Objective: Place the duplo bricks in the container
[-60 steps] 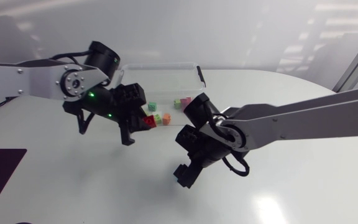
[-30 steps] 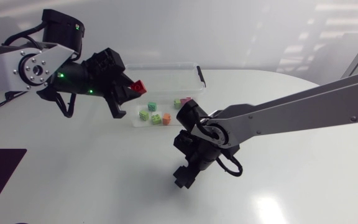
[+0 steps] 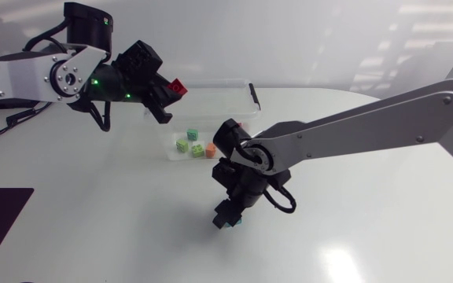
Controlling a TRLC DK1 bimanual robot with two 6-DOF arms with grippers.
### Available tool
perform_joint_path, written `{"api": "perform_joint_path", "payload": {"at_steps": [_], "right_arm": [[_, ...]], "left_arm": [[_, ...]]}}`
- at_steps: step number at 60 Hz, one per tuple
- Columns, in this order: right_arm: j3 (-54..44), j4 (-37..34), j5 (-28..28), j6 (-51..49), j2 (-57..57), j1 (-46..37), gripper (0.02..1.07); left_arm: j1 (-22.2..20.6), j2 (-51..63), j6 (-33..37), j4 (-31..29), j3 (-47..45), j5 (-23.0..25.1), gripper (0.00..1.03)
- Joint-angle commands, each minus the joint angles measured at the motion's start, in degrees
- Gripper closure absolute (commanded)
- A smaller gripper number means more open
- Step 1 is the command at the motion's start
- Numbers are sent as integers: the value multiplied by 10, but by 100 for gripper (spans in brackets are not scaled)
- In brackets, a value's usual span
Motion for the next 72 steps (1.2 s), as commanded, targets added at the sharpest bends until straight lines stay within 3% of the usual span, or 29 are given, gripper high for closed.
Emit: {"api": "perform_joint_path", "payload": {"at_steps": [1, 11, 31, 39, 42, 59, 72], "right_arm": [[11, -14, 3, 15, 21, 5, 58], [-1, -21, 3, 17, 22, -9, 78], [-38, -51, 7, 8, -86, -34, 78], [-21, -74, 17, 5, -132, -50, 78], [-6, -86, 17, 3, -145, -57, 78], [111, -123, 17, -7, -177, -99, 78], [216, -123, 17, -4, -138, -110, 78]], "left_arm": [[1, 19, -13, 9, 25, -5, 73], [-1, 41, -13, 22, 34, -19, 73], [-10, 138, -35, 22, 121, -85, 68], [-20, 160, -45, 17, 140, -115, 17], [-22, 158, -46, 17, 139, -117, 5], [-8, 99, -56, -21, 114, -124, 4], [9, 15, -53, -57, 52, -108, 4]]}}
